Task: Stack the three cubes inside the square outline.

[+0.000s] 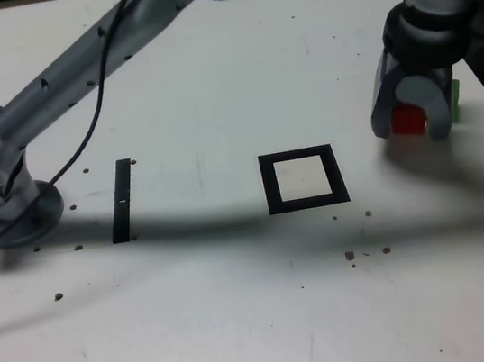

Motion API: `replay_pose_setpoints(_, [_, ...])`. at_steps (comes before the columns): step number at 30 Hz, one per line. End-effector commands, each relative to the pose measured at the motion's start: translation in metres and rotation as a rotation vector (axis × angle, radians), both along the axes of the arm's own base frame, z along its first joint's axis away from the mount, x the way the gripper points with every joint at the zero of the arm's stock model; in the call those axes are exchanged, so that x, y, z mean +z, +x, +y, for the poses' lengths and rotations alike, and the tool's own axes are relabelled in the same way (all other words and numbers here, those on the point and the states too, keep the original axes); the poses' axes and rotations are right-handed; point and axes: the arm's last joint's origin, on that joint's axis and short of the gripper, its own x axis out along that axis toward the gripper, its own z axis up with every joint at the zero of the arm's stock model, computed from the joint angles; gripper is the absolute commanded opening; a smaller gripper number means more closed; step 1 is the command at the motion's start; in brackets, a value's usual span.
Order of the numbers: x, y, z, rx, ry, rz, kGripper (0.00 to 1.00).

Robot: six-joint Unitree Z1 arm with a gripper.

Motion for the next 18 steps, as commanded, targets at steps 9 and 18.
replay_pose_setpoints(9, [0.065,-0.057,-0.019,0.005,0.002,-0.007,0.26])
replay_pose_setpoints(18, [0.063,-0.109,-0.015,0.129,-0.008,0.035,0.26])
